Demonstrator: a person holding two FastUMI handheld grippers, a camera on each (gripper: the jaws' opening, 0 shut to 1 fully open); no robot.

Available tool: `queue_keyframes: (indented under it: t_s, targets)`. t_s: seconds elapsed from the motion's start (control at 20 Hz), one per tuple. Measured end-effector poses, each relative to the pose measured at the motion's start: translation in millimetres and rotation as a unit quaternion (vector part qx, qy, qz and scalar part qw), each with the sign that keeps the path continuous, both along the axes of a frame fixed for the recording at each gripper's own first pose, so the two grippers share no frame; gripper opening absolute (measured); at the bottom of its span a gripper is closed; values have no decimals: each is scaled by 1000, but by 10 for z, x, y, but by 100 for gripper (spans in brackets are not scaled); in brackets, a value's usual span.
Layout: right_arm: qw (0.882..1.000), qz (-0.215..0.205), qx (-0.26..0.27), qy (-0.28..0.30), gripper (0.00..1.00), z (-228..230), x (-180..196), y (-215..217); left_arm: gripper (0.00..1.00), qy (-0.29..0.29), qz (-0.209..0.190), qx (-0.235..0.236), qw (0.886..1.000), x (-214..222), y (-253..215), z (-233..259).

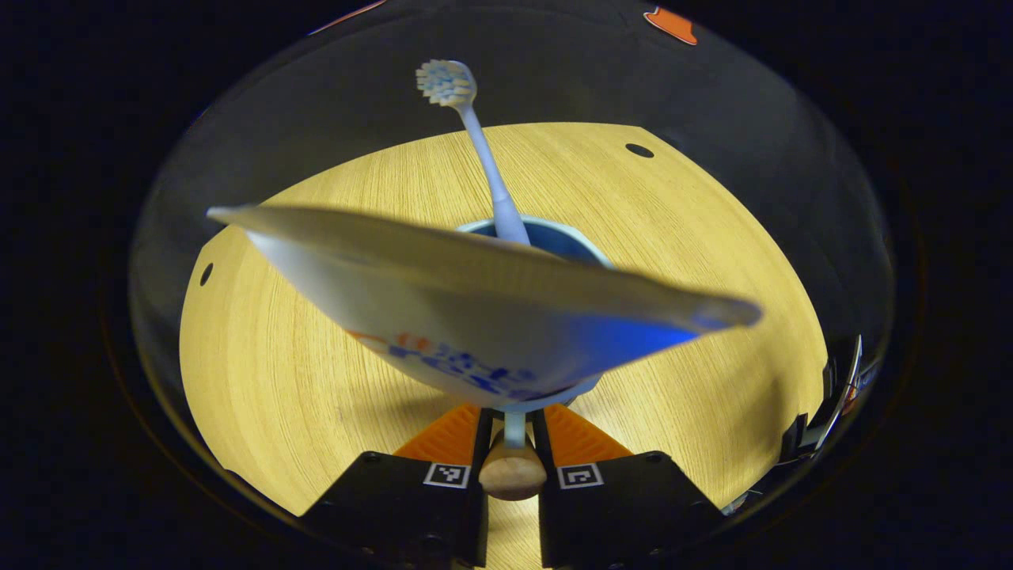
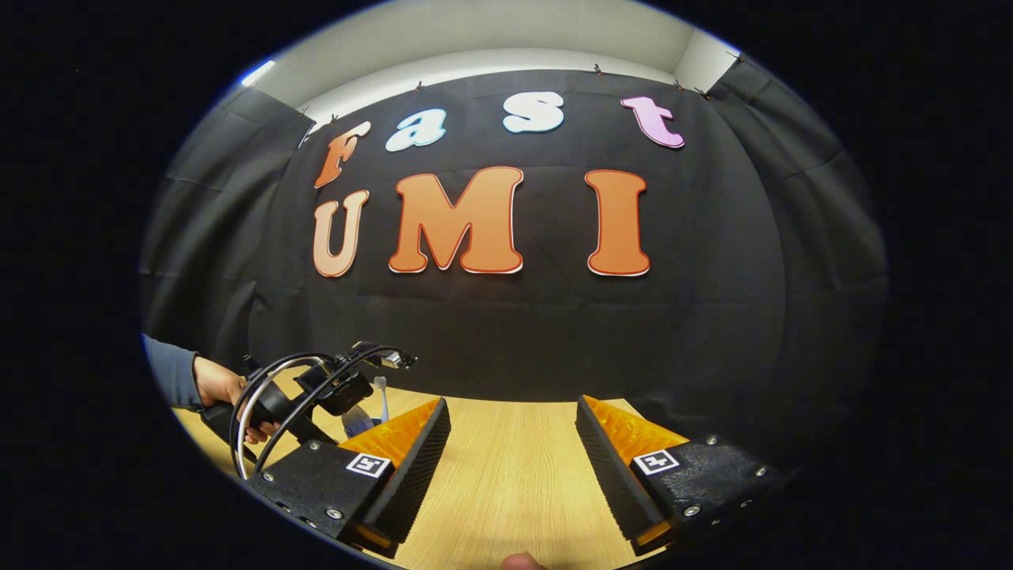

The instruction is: Put the toothbrush and toothpaste on the desktop into the cup, then pick up the cup and place it on the coaster on the desktop.

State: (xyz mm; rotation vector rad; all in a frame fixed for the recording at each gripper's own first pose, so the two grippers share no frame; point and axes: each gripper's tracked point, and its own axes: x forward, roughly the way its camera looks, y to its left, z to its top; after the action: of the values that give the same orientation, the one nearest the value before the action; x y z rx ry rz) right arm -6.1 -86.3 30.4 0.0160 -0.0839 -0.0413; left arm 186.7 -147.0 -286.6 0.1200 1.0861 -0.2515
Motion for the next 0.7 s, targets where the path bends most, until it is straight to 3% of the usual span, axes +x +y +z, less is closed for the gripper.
queue_keyframes:
  t_s: [0.25, 0.35, 0.45, 0.5, 0.55, 0.7]
  targets:
    - [1000, 3, 10, 17, 96, -92, 17, 3, 26, 14, 2, 4, 1000, 185, 182, -223]
    - [1000, 7, -3, 27, 96, -158, 16, 34, 30, -5, 0, 4, 1000, 340, 207, -200]
    - [999, 2, -17, 31, 100, -160, 19, 32, 77, -24, -11, 11, 1000, 511, 267, -168]
    - [999, 4, -19, 33, 96, -151, 10, 62, 100, -35, -15, 8, 999, 596, 285, -127]
    - [999, 6, -21, 32, 96, -123, 11, 104, 100, -49, -15, 6, 999, 401, 250, -78]
    - [999, 2, -38, 17, 100, -43, -57, 140, 100, -113, -16, 9, 993, 523, 435, 270]
